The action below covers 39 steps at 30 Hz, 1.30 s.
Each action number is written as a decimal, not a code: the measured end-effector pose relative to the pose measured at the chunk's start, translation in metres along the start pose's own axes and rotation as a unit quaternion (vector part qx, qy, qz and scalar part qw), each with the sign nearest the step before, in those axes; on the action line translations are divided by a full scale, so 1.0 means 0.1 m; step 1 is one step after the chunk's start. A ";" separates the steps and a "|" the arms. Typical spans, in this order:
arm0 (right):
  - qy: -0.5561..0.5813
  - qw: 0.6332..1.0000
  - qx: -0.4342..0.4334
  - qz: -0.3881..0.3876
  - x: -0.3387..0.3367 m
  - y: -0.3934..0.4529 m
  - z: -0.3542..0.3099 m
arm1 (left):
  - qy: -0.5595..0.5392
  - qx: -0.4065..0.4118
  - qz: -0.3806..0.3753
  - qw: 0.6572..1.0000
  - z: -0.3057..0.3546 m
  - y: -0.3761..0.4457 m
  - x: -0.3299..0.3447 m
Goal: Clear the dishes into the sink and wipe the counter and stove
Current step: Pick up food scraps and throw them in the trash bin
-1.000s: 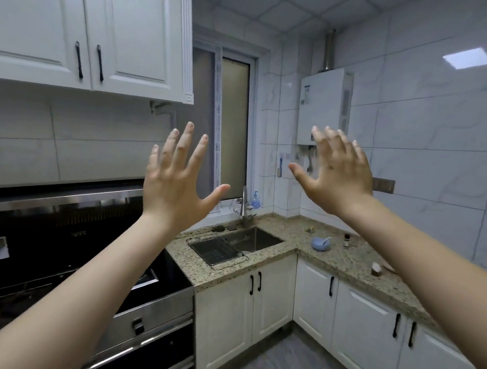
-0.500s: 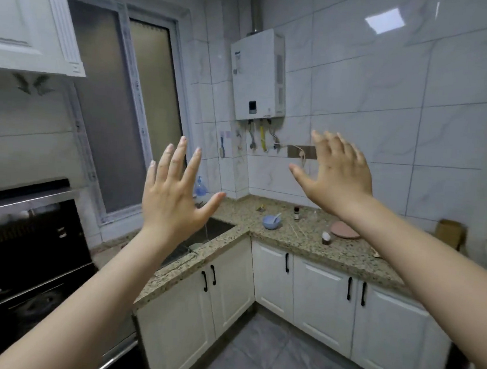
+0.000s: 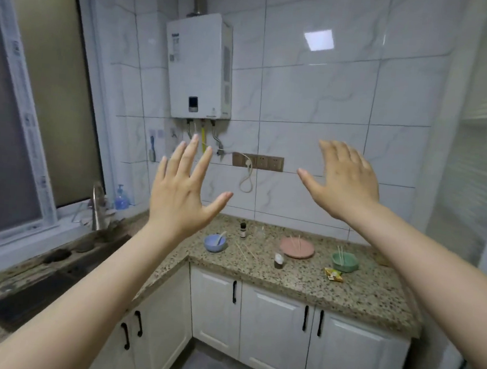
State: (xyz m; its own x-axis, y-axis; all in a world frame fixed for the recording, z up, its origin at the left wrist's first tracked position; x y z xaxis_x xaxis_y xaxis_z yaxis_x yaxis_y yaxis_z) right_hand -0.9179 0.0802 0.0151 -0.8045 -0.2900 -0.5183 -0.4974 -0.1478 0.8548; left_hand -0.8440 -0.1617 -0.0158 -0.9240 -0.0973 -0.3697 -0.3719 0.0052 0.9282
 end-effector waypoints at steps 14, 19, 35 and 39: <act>-0.035 0.999 -0.012 -0.039 1.16 0.54 -0.15 | -0.048 0.003 -0.062 0.997 -0.47 0.06 1.51; -0.016 0.998 0.005 -0.063 1.79 0.62 -0.04 | -0.050 0.016 -0.094 0.994 -0.49 0.09 2.07; 0.026 0.984 0.061 -0.167 4.38 1.15 1.02 | -0.055 0.121 -0.251 0.959 -0.03 0.50 4.80; 0.024 0.975 0.074 -0.209 4.91 1.02 1.18 | -0.061 0.106 -0.281 0.952 -0.17 0.40 5.28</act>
State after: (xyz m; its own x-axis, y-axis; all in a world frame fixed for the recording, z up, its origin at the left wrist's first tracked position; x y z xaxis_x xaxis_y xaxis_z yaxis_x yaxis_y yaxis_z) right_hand -1.4017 0.0342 -0.1552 -0.5073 -0.2778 -0.8157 -0.8228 -0.1253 0.5544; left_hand -1.3452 -0.2294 -0.1728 -0.5733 -0.0281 -0.8189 -0.8077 0.1875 0.5590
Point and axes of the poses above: each hand's wrist, its own y-axis towards the middle knuckle, its own x-axis out of the palm, z = x × y, the point moved 7 cm from there along y, towards the middle knuckle, and after that the axes turned 14 degrees about z, right-handed, at the moved point
